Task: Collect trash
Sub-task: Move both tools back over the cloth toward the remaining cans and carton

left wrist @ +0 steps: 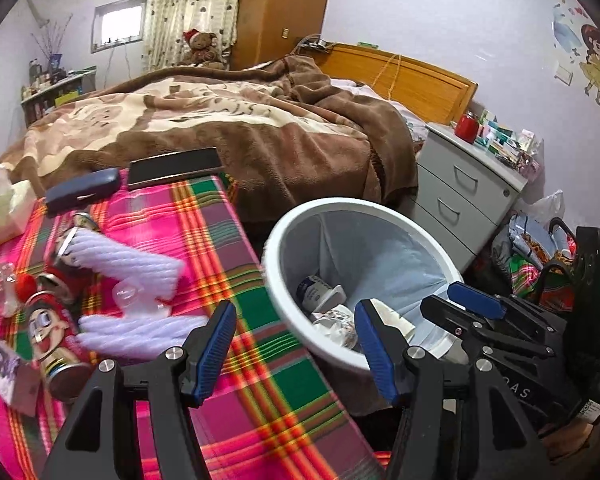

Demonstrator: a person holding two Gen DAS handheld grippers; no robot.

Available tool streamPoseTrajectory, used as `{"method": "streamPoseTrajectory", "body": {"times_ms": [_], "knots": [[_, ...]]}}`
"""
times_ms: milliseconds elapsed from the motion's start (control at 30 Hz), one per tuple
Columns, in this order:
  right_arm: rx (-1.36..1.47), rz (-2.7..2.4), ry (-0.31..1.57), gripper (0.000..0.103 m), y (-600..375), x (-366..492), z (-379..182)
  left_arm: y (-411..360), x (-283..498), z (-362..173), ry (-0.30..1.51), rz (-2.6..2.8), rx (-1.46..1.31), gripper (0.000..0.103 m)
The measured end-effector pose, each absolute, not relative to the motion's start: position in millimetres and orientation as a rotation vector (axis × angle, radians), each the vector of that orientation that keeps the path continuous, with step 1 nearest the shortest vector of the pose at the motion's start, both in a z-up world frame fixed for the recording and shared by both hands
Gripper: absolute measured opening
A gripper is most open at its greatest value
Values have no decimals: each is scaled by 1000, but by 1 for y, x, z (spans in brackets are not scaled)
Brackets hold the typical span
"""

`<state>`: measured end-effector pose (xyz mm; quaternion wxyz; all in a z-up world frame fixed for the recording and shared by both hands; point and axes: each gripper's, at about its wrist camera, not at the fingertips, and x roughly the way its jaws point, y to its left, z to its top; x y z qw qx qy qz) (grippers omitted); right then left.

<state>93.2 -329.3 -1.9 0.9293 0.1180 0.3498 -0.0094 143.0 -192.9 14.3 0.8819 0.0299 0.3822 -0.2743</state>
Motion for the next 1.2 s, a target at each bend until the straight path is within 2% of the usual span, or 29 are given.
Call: {"method": "streamPoseTrajectory", "body": {"times_ms": [533,867,1200], "knots": [[225,71,709,49,-270,94,2,-104,125,16,761,-422,16,62],[181,157,724,50,-228,106,-1,-24,130,6,779,-265,-63,63],[80,227,738,51,-199,125,-2,24,134,-13,814,-170,-88,63]]}}
